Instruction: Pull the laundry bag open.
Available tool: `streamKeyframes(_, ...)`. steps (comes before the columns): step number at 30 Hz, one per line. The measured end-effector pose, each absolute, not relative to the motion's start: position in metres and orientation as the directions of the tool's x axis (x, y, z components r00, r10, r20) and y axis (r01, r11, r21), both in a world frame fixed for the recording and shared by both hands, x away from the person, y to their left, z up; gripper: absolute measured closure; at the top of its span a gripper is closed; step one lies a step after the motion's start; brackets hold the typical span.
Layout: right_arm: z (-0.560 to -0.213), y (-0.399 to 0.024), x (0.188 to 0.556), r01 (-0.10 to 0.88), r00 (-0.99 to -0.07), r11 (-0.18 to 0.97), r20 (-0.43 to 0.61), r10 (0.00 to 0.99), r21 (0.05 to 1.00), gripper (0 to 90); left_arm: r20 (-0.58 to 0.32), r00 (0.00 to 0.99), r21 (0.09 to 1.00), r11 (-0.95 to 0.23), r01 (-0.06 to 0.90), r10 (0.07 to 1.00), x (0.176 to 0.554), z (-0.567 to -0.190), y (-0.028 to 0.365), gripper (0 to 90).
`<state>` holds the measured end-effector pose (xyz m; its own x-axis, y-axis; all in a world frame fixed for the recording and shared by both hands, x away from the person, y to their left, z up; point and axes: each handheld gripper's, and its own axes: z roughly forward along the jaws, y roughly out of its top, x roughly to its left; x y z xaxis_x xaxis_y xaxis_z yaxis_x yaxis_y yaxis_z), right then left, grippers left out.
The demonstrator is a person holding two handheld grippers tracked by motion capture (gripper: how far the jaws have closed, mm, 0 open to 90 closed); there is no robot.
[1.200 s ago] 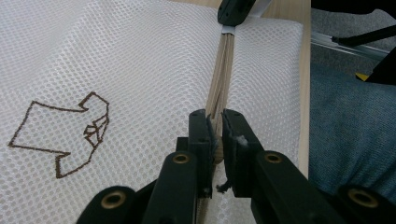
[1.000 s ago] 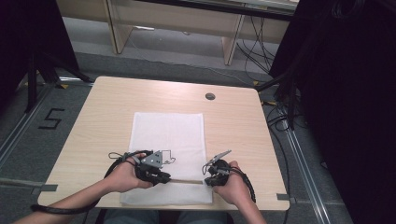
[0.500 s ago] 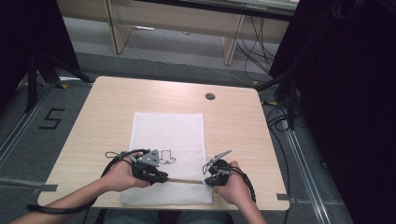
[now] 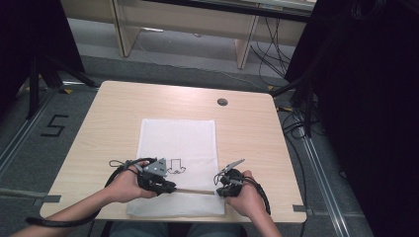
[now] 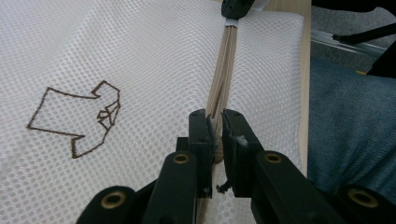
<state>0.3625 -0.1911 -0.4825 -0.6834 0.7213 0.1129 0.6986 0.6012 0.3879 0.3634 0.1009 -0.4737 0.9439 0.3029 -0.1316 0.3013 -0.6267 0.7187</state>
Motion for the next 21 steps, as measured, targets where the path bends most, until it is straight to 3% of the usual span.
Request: streamKeyframes(21, -0.483, -0.192, 0.364, 0.690, -0.691, 0.607, 0.108, 0.715, 0.395, 90.0, -0.139, 0.936, 0.723, -0.612, 0.320, 0.324, 0.361, -0.475, 0.122, 82.2)
